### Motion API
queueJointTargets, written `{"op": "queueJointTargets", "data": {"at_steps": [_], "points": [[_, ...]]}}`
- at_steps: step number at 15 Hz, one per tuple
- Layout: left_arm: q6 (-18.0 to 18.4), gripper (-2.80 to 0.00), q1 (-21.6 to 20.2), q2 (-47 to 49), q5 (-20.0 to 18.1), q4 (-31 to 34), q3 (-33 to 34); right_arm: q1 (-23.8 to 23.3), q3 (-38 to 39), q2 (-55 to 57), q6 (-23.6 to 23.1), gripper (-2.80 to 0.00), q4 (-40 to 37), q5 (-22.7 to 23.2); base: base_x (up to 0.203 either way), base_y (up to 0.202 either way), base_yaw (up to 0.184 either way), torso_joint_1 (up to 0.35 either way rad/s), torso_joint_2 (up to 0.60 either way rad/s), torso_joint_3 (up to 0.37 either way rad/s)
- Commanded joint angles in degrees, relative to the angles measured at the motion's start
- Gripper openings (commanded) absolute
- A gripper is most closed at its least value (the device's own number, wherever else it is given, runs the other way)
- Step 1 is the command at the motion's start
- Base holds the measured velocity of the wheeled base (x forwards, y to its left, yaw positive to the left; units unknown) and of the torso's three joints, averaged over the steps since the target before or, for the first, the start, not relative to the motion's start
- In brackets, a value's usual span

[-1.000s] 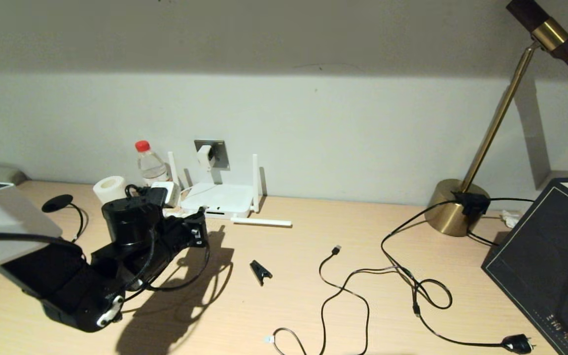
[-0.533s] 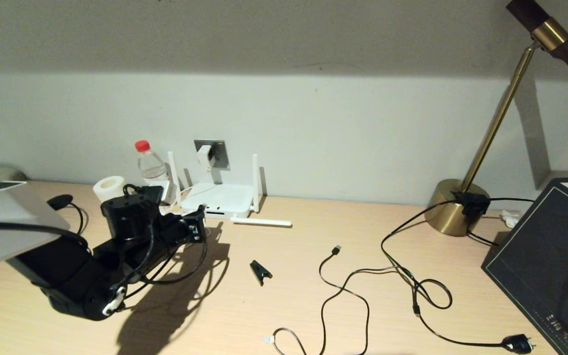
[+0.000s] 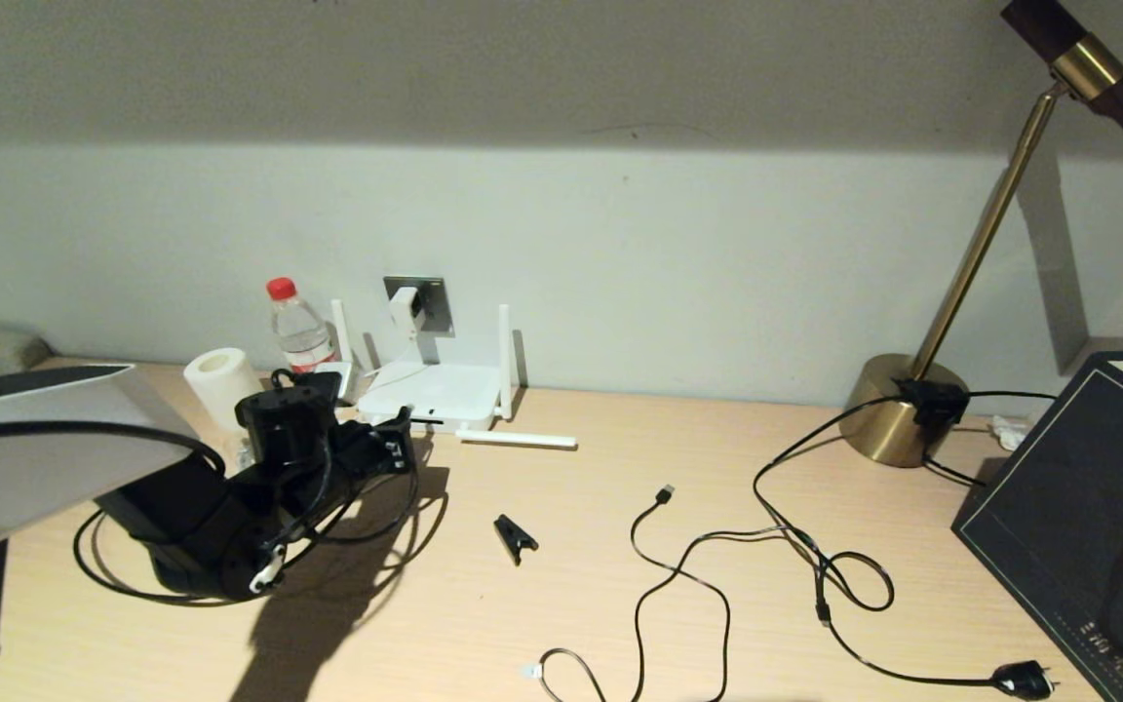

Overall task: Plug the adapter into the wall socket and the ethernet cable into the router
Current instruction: Align cable and router interface

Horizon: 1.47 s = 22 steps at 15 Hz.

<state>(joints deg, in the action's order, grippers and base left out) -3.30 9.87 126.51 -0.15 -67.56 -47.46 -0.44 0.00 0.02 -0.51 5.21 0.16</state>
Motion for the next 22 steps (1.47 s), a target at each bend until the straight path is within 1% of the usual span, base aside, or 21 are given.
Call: {"op": "queueJointTargets", "data": {"at_steps": [1, 6, 12, 22], "points": [[-0.04, -2.80, -0.18, 3.49, -0.07, -0.38, -1.75, 0.00, 2.02, -0.02, -0.02, -2.80, 0.07, 0.02, 0.000, 0.000, 0.000, 0.000, 0.00, 0.000], [-0.04, -2.80, -0.21, 6.68, -0.15, -0.09, -4.95, 0.00, 2.02, -0.02, -0.02, -2.80, 0.07, 0.02, 0.000, 0.000, 0.000, 0.000, 0.00, 0.000], [0.05, -2.80, -0.21, 7.79, -0.20, 1.20, -7.29, 0.00, 2.02, -0.02, -0.02, -2.80, 0.07, 0.02, 0.000, 0.000, 0.000, 0.000, 0.00, 0.000], [0.05, -2.80, -0.65, 7.80, -0.73, 1.11, -7.22, 0.00, 2.02, -0.02, -0.02, -2.80, 0.07, 0.02, 0.000, 0.000, 0.000, 0.000, 0.00, 0.000]]}}
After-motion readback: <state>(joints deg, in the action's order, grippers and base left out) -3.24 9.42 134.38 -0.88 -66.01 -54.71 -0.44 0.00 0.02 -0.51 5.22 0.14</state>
